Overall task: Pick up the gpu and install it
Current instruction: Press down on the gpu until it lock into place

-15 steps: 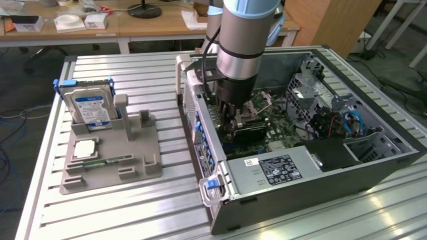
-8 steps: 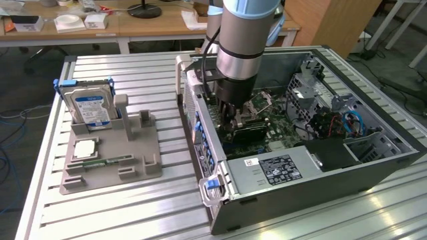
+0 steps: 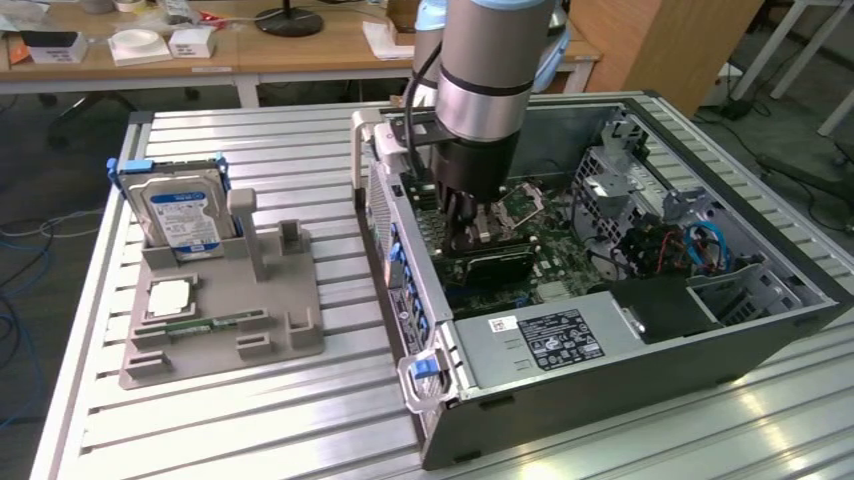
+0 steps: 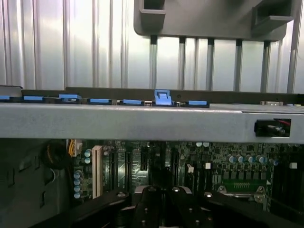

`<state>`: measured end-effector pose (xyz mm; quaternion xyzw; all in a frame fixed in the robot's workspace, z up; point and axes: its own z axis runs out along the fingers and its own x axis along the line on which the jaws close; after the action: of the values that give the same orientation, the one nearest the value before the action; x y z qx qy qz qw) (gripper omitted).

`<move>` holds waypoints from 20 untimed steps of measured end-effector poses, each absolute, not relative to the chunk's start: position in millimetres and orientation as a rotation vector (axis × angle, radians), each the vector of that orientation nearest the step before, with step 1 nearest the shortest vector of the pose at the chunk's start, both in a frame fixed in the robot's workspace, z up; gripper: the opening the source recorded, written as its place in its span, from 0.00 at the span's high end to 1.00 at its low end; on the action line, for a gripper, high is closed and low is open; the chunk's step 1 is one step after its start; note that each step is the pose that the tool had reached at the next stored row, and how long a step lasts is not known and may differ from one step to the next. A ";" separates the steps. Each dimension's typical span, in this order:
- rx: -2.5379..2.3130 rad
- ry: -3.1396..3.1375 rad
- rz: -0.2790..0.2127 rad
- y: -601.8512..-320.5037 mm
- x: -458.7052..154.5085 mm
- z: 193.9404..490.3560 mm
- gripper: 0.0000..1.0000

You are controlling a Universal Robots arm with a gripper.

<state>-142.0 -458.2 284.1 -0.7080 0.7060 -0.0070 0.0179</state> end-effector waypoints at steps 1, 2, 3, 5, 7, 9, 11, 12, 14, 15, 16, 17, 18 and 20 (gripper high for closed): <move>-2.199 2.193 -0.022 -458.2 -142.1 285.1 0.90; -2.199 2.193 -0.022 -458.2 -142.2 284.9 0.90; -2.199 2.193 -0.022 -458.2 -142.2 285.0 0.90; -2.208 2.203 -0.004 -458.2 -142.3 285.0 0.90; -2.221 2.216 0.023 -458.2 -142.2 285.1 0.90; -2.231 2.226 0.045 -458.1 -141.8 285.3 0.90; -2.238 2.233 0.061 -458.1 -141.1 285.9 0.90; -2.242 2.237 0.070 -458.0 -140.6 286.2 0.90; -2.250 2.245 0.090 -457.8 -139.7 286.6 0.90; -2.255 2.250 0.101 -457.7 -139.1 286.9 0.90; -2.259 2.254 0.110 -457.4 -138.6 287.3 0.90; -2.263 2.258 0.119 -457.1 -138.0 288.0 0.90; -2.266 2.262 0.126 -456.8 -137.5 288.9 0.90; -2.273 2.269 0.140 -456.1 -136.0 291.3 0.90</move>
<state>-136.0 -456.1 291.3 -0.7066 0.7054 0.0435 -0.0368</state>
